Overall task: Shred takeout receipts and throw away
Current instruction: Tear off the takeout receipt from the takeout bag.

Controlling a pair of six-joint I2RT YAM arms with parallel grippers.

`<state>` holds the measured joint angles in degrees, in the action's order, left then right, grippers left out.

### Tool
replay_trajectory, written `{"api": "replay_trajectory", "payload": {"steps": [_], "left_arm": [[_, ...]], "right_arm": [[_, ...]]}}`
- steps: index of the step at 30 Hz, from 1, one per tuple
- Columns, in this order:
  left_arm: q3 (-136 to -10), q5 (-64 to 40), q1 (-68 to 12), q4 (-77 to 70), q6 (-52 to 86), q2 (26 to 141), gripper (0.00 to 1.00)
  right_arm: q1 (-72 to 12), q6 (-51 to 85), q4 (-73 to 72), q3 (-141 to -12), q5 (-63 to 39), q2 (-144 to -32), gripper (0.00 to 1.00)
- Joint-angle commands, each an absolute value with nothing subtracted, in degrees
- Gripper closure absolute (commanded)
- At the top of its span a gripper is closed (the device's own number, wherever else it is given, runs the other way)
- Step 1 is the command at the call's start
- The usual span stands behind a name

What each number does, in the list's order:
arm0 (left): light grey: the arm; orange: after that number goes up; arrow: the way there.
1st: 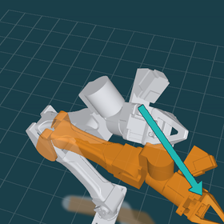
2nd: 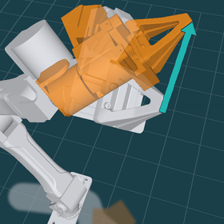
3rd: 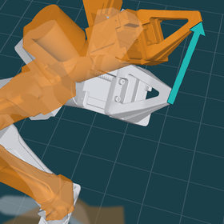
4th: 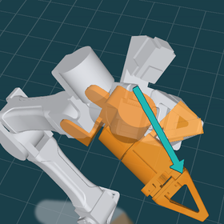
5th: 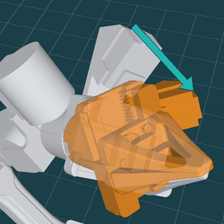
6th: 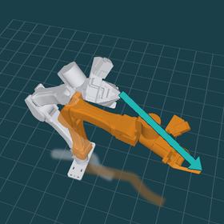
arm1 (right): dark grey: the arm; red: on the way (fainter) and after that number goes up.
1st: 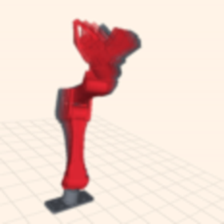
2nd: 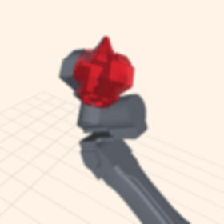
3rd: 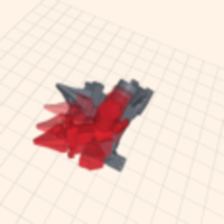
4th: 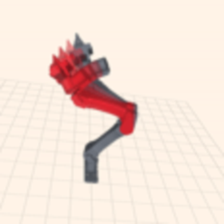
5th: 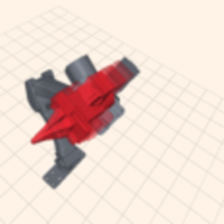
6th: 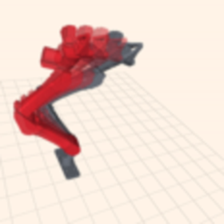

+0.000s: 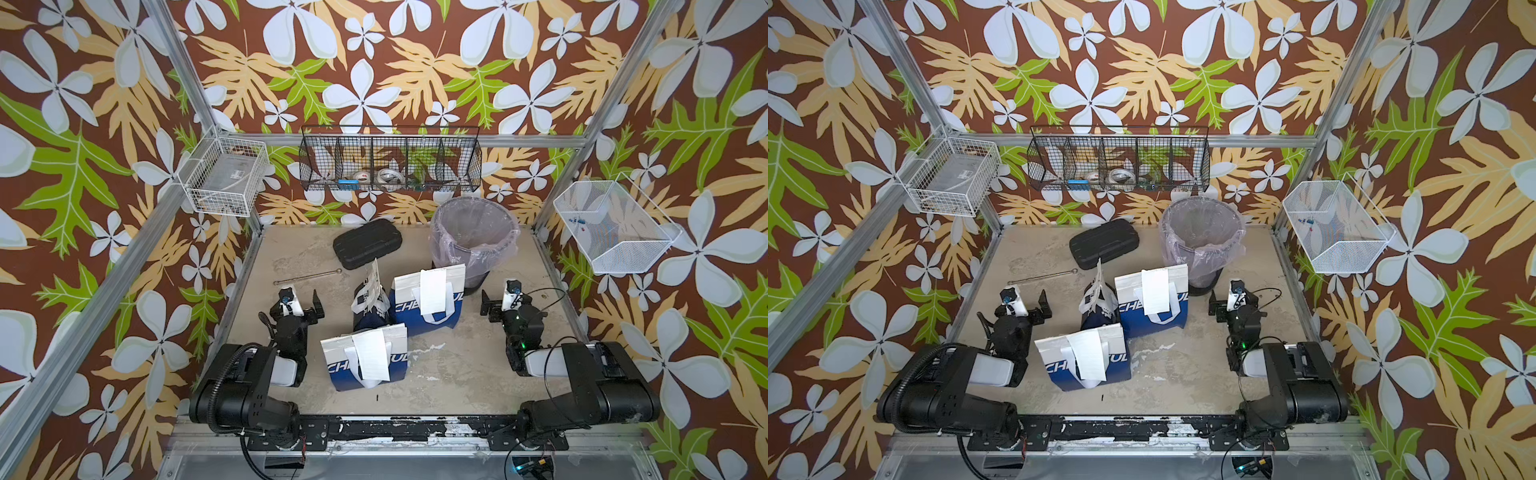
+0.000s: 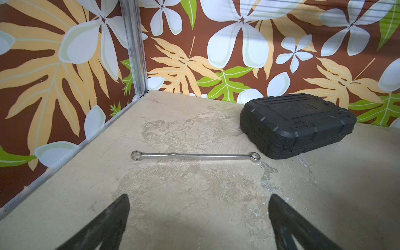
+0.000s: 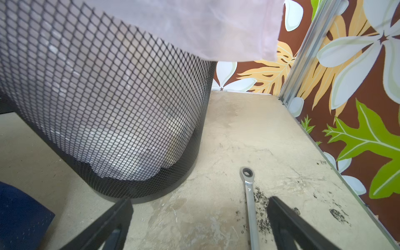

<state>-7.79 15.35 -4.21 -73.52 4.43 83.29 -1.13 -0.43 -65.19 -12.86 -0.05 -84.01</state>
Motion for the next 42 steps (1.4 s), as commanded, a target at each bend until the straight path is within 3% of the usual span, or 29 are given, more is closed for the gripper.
{"api": "replay_trajectory", "payload": {"steps": [1,22,25,33,38,42], "left_arm": [[-8.1,15.5,-4.1,-75.9,4.5,83.4,0.00],[-6.4,13.2,-4.0,-78.8,3.3,82.9,0.00],[-4.5,13.6,-4.0,-79.5,3.4,79.1,0.00],[-13.8,14.5,-4.1,-49.6,7.4,56.3,0.00],[-27.8,4.8,-4.2,-31.1,8.0,50.4,0.02],[-41.8,-5.1,-4.2,-16.5,5.2,49.9,0.02]], "right_arm": [[-1.2,-0.3,-67.1,-12.7,0.1,-84.1,0.00],[-1.1,-0.2,-67.3,-12.7,0.0,-84.0,0.00],[-1.1,-0.7,-57.2,-16.8,-0.9,-79.5,0.00],[-1.3,2.6,-35.6,-28.8,-6.7,-68.6,0.00],[-2.4,5.3,-24.2,-35.0,-12.8,-63.8,0.00],[-6.3,4.1,-11.7,-39.6,-8.7,-58.9,0.00]]}}
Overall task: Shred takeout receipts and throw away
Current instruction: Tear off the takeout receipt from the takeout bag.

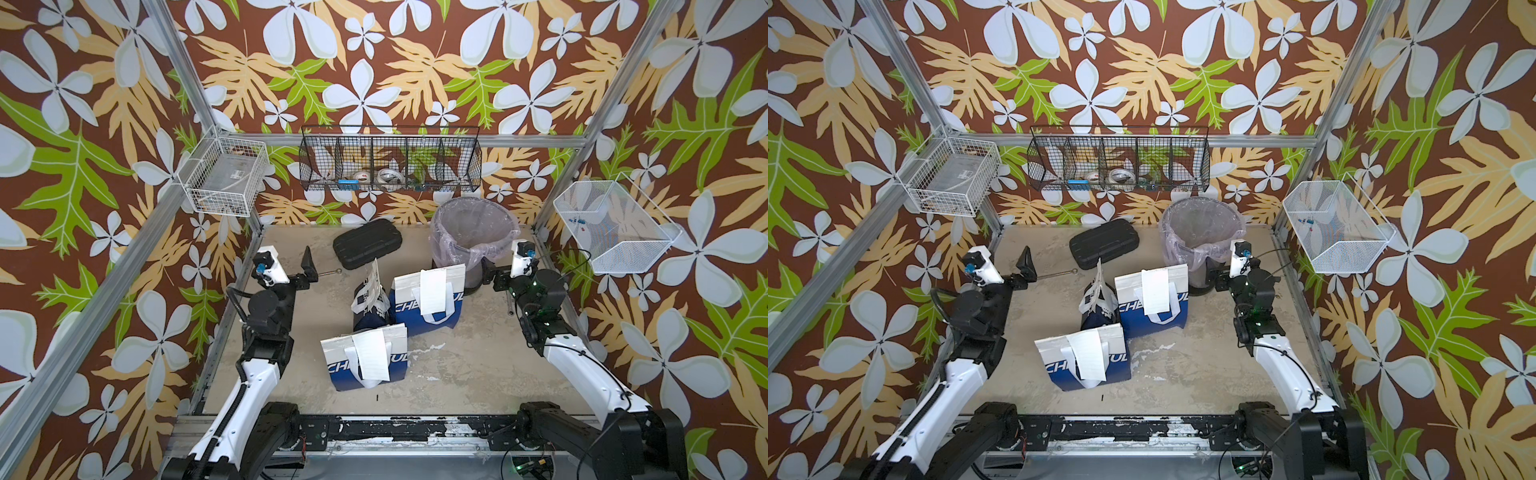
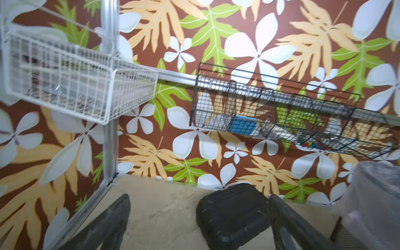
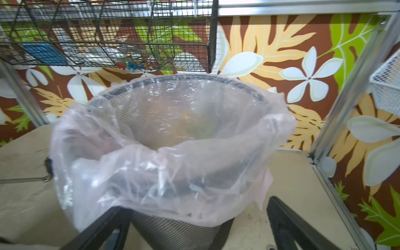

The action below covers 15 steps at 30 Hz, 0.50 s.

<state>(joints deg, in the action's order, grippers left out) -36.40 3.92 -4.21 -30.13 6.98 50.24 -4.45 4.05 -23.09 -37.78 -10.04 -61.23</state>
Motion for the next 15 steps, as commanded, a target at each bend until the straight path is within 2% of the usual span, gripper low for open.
{"api": "replay_trajectory", "payload": {"steps": [1,8,11,15], "left_arm": [[-44.9,-8.6,-4.2,-13.6,4.8,50.0,0.02],[-57.4,-27.9,-4.2,2.3,1.8,53.1,0.02],[-60.6,-35.8,-4.5,5.9,1.0,53.2,0.04],[-65.8,-40.3,-8.5,13.2,-2.4,55.3,0.05]], "right_arm": [[-7.0,4.3,-9.1,-40.0,-6.7,-57.4,0.00],[-7.0,5.3,7.9,-43.5,-3.8,-50.7,0.03],[-7.0,4.7,13.5,-44.7,-8.4,-47.7,0.03],[-7.0,3.1,23.6,-49.9,-18.5,-46.0,0.04]]}}
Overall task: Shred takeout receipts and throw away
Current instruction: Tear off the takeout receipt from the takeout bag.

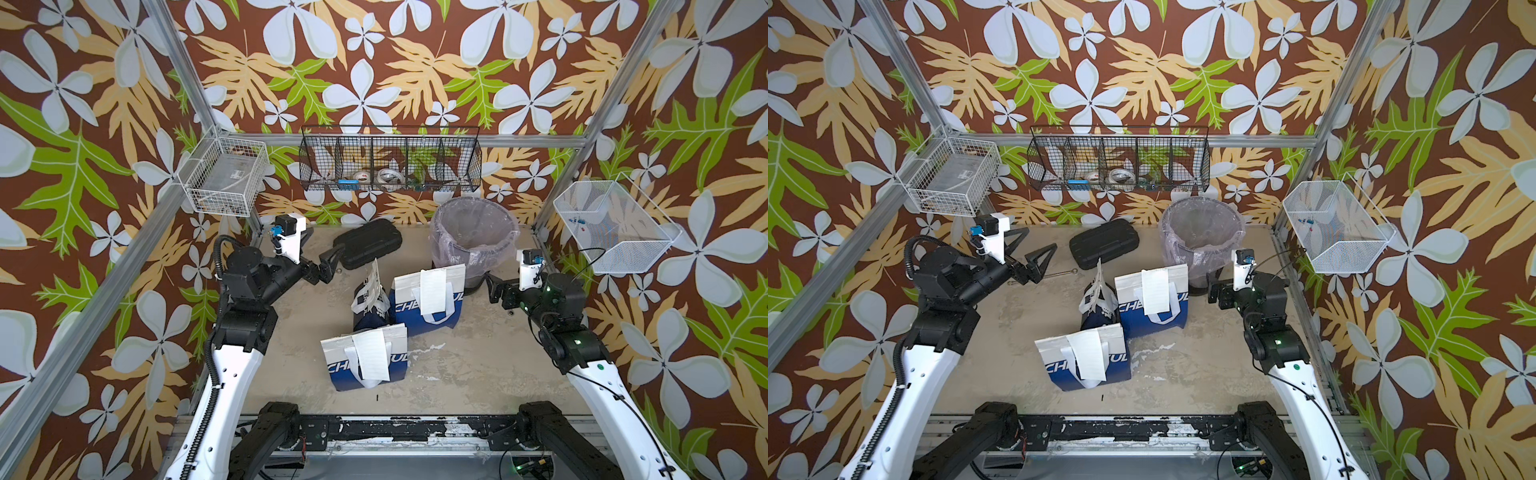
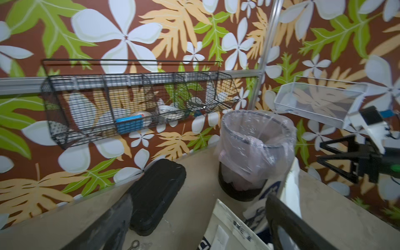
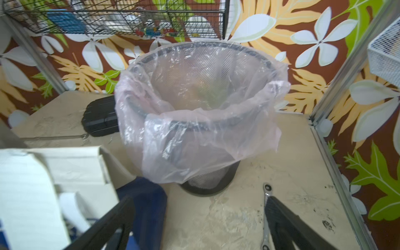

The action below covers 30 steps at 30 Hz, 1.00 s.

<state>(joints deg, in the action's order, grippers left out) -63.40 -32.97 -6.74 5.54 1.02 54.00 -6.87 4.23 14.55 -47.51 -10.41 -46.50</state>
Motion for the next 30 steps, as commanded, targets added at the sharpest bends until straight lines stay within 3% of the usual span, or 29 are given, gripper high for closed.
{"api": "replay_trajectory", "payload": {"steps": [1,7,13,22,30], "left_arm": [[-67.4,-39.5,-10.5,16.1,-4.1,56.6,0.06],[-74.7,-35.7,-20.9,24.7,-9.8,64.8,0.07],[-80.1,-32.7,-28.7,29.0,-14.2,74.5,0.11],[-86.6,-32.4,-30.8,32.7,-20.5,87.0,0.18],[-92.0,-35.4,-31.0,36.9,-22.3,94.2,0.41]], "right_arm": [[-7.0,3.0,26.1,-51.1,-22.0,-46.2,0.04],[-7.3,3.4,32.8,-55.3,-42.2,-48.0,0.06],[-10.5,4.8,30.4,-54.4,-44.3,-50.8,0.07],[-13.2,9.3,18.6,-50.6,-47.6,-56.1,0.09],[-13.5,8.2,16.1,-51.8,-49.1,-61.7,0.11]]}}
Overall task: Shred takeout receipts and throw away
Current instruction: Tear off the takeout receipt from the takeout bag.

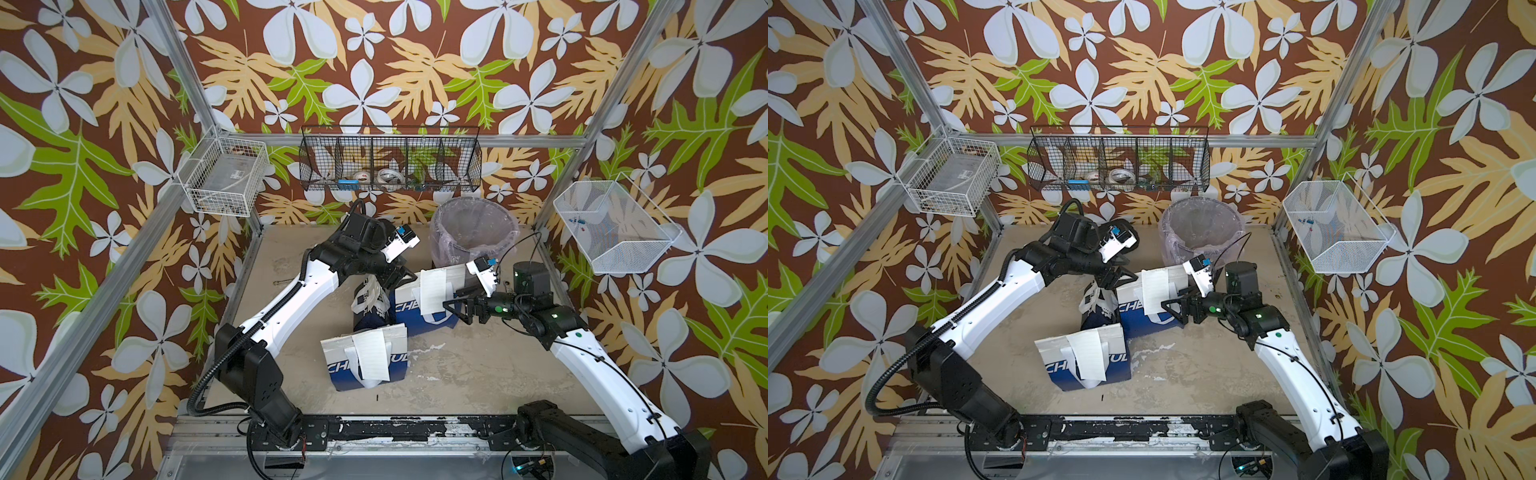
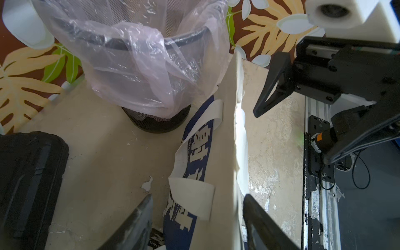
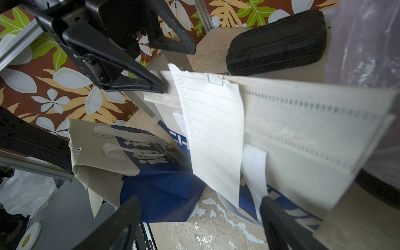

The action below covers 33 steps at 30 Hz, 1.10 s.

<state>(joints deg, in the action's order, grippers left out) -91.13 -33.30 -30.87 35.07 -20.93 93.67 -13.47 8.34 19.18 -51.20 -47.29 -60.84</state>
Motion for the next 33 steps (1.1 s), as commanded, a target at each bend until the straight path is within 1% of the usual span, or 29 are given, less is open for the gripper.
{"api": "replay_trajectory", "payload": {"steps": [1,5,8,13,15,16,19,21,25,33], "left_arm": [[-92.3,-35.7,-31.0,37.2,-22.5,94.5,0.44],[-92.1,-35.1,-31.0,38.3,-23.3,95.1,0.60],[-92.1,-35.3,-31.0,38.5,-23.2,95.5,0.63],[-92.8,-36.1,-31.1,38.8,-23.4,96.2,0.84],[-92.7,-36.0,-31.2,38.8,-23.6,96.2,0.94],[-92.6,-35.9,-31.1,38.8,-23.8,96.1,0.96],[-92.4,-36.5,-31.2,38.8,-23.9,96.0,0.98],[-92.4,-37.0,-31.2,38.7,-23.9,96.0,1.00],[-92.0,-36.7,-31.3,38.8,-24.1,95.4,1.00],[-92.0,-36.7,-31.3,38.8,-24.3,95.5,1.00]], "right_arm": [[-13.5,7.9,16.0,-51.9,-49.4,-62.2,0.11],[-13.5,7.4,15.6,-51.9,-51.9,-64.0,0.13],[-13.5,7.4,15.0,-51.7,-53.1,-64.8,0.14],[-14.3,8.5,13.4,-51.8,-55.9,-65.9,0.15],[-14.4,8.1,14.8,-52.6,-54.1,-65.7,0.16],[-14.4,7.6,15.5,-52.9,-52.9,-65.4,0.16],[-14.4,8.2,14.2,-52.4,-51.9,-65.2,0.15],[-14.4,7.4,14.6,-52.5,-51.8,-67.2,0.16],[-14.4,6.0,16.3,-53.8,-49.2,-69.1,0.15],[-14.7,10.1,9.8,-52.5,-56.0,-71.4,0.17]]}}
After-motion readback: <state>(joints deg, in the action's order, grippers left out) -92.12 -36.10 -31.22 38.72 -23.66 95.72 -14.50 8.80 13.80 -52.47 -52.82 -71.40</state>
